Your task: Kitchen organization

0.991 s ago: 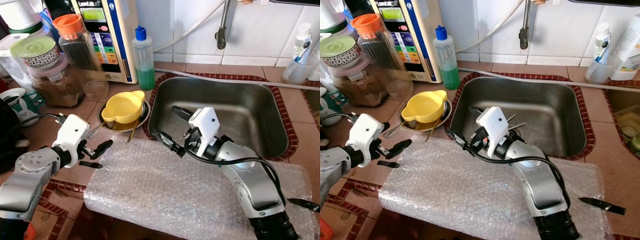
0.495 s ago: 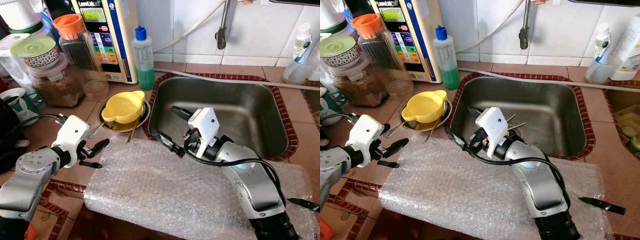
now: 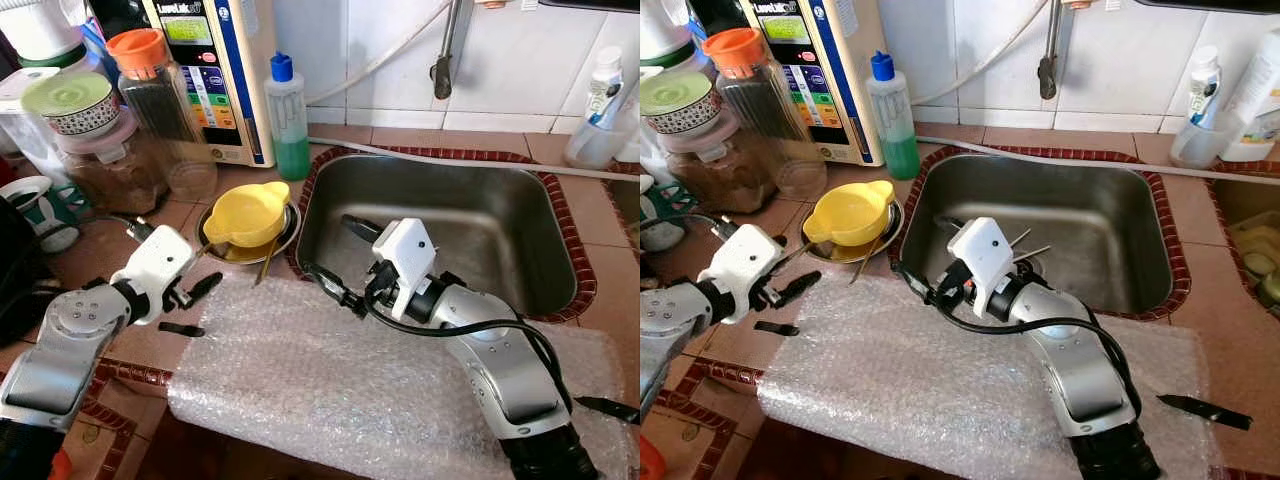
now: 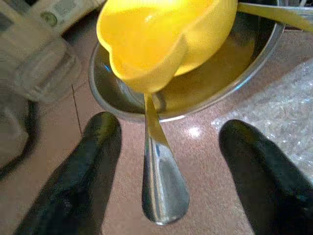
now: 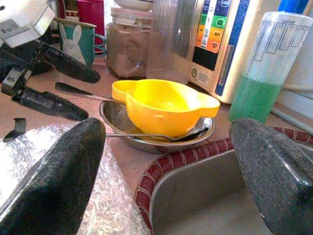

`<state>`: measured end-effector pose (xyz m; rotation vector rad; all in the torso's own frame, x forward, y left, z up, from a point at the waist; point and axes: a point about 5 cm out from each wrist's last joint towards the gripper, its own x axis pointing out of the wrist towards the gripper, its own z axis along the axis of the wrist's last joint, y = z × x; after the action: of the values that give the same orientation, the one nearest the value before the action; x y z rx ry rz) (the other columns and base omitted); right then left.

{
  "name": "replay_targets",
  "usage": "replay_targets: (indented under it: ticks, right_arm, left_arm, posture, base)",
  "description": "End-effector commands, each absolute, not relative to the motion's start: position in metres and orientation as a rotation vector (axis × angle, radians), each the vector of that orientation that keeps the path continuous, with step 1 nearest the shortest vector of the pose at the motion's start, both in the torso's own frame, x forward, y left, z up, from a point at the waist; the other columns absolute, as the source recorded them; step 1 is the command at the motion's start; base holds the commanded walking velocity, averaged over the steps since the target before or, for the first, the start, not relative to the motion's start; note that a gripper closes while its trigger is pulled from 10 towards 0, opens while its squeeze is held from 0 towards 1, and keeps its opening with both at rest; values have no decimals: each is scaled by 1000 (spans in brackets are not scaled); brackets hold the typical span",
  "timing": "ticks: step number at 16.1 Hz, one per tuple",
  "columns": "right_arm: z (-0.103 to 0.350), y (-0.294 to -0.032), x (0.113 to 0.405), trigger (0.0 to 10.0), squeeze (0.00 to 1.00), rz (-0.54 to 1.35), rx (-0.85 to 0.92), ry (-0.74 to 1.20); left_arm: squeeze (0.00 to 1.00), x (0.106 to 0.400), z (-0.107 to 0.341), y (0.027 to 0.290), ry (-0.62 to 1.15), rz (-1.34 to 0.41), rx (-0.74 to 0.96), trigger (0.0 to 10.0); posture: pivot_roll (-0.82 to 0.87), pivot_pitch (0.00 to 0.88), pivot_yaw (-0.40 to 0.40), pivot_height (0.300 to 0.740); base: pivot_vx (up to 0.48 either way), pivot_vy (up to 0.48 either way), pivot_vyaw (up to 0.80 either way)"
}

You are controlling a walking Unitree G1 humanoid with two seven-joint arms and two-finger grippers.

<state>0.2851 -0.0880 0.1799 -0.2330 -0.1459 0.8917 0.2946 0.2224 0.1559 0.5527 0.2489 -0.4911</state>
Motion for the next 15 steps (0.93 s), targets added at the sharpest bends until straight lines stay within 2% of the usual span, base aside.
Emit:
replay_targets:
  ticks: [1, 6, 7, 8, 9, 10, 12, 13, 14, 15]
  right_arm:
    - [183, -83, 282, 10000, 0, 910, -243, -169]
    - [183, -80, 278, 10000, 0, 953, -211, -162]
    - [184, -79, 277, 10000, 0, 967, -190, -161]
    - [184, -79, 276, 10000, 0, 978, -182, -160]
    - [184, -79, 276, 10000, 0, 985, -176, -157]
    - [185, -79, 275, 10000, 0, 995, -167, -155]
    - [185, -79, 275, 10000, 0, 1002, -170, -152]
    - [185, -79, 274, 10000, 0, 1004, -171, -151]
    - [185, -80, 274, 10000, 0, 1005, -172, -149]
    - [185, -79, 274, 10000, 0, 1007, -172, -147]
  left_arm:
    - [0, 295, 154, 225, 265, -492, 570, 39]
    - [0, 294, 150, 228, 286, -503, 614, 0]
    - [0, 294, 149, 228, 287, -502, 611, 902]
    - [0, 294, 148, 228, 289, -501, 609, 980]
    - [0, 293, 147, 229, 293, -503, 616, 4157]
    - [0, 293, 146, 229, 299, -504, 626, 9216]
    - [0, 294, 146, 230, 295, -494, 621, 8902]
    - [0, 294, 145, 231, 300, -492, 622, 2000]
    - [0, 294, 145, 231, 301, -497, 629, 0]
    - [0, 294, 145, 231, 300, -498, 630, 0]
  posture:
    - [-202, 107, 125, 740]
    - [-198, 109, 123, 740]
    - [-198, 108, 122, 740]
    - [-198, 109, 121, 740]
    - [-199, 109, 119, 740]
    - [-199, 109, 119, 740]
    - [-199, 109, 119, 740]
    - [-201, 109, 118, 740]
    - [-201, 109, 118, 740]
    - [-201, 109, 118, 740]
  base:
    - [0, 0, 0]
    - [0, 0, 0]
    - [0, 0, 0]
    - [0, 0, 0]
    - [0, 0, 0]
    - [0, 0, 0]
    - [0, 0, 0]
    - [0, 0, 0]
    - [0, 0, 0]
    - [0, 0, 0]
